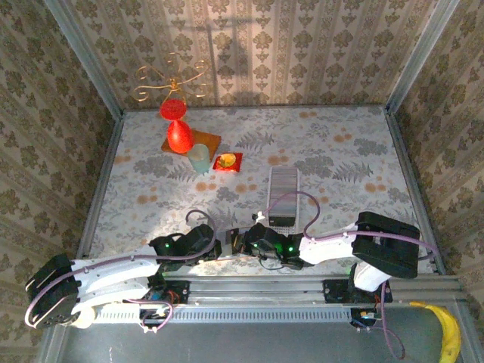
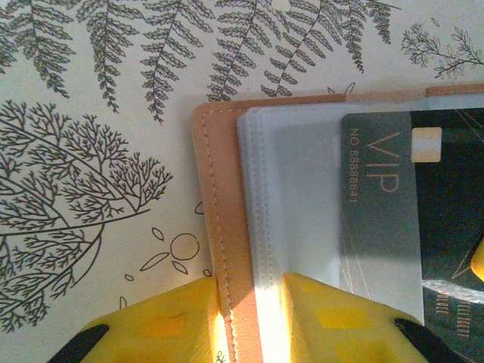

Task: Put the credit cards into the card holder
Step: Insert the credit card into the card slot.

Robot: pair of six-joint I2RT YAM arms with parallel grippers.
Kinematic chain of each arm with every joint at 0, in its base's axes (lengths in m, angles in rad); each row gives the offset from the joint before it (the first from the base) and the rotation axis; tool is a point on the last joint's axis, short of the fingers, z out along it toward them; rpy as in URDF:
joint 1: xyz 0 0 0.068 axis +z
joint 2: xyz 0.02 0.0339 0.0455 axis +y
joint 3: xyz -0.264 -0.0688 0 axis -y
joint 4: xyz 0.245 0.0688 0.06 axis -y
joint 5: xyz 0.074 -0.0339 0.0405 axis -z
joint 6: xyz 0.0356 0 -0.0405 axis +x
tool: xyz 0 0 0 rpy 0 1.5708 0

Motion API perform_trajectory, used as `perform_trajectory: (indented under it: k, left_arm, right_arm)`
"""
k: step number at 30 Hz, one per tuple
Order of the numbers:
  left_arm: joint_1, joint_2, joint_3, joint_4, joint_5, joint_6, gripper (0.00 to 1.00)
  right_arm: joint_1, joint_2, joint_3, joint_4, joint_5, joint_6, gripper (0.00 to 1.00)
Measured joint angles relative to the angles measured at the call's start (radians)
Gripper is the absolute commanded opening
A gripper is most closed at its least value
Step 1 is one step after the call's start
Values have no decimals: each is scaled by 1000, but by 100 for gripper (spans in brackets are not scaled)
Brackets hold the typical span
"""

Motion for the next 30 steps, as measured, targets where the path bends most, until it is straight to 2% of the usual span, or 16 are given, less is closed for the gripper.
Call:
perform_trajectory:
  k: [4,5,11,15,21,30]
  left_arm:
    - [0,0,0,0,0,-1,27]
    - [0,0,0,0,0,-1,27]
    - [0,0,0,0,0,-1,27]
    - [0,0,0,0,0,-1,26]
    - [0,0,0,0,0,-1,26]
    - [0,0,0,0,0,-1,26]
  right_arm:
    - [-3,6,10,-11,-18,-17,31]
    - [-3,7,14,-24,-19,-17,34]
    - [-3,7,63,-149,-9,-60,35]
    - [-3,9,101,-217,8,-93,27]
    - [-4,63,134,-231,7,-114,23]
    - [-3,88,166,-234,3,-146,24]
